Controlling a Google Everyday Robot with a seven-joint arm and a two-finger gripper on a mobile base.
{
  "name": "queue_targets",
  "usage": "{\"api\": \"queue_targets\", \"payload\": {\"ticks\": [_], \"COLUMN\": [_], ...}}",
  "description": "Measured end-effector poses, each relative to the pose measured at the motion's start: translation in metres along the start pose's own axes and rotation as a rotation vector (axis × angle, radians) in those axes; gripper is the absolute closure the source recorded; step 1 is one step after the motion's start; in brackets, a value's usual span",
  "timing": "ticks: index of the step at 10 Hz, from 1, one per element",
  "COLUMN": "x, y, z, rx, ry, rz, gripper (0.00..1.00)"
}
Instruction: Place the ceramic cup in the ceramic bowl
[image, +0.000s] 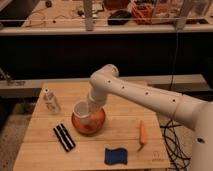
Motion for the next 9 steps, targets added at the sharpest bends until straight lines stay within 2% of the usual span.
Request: {"api": "queue_targets", "payload": {"ticks": [3, 4, 7, 9], "x": [0.002, 0.0021, 0.0025, 0.0024], "y": [0.0037, 0.0038, 0.0067, 0.0077], "z": [0.0033, 0.0042, 0.0066, 0.008], "rx": [0.002, 0.003, 0.005, 0.007], "ry": [0.005, 0.007, 0.013, 0.016], "rz": [0.017, 0.019, 0.031, 0.037], "gripper": [0.88, 0.82, 0.81, 0.73]}}
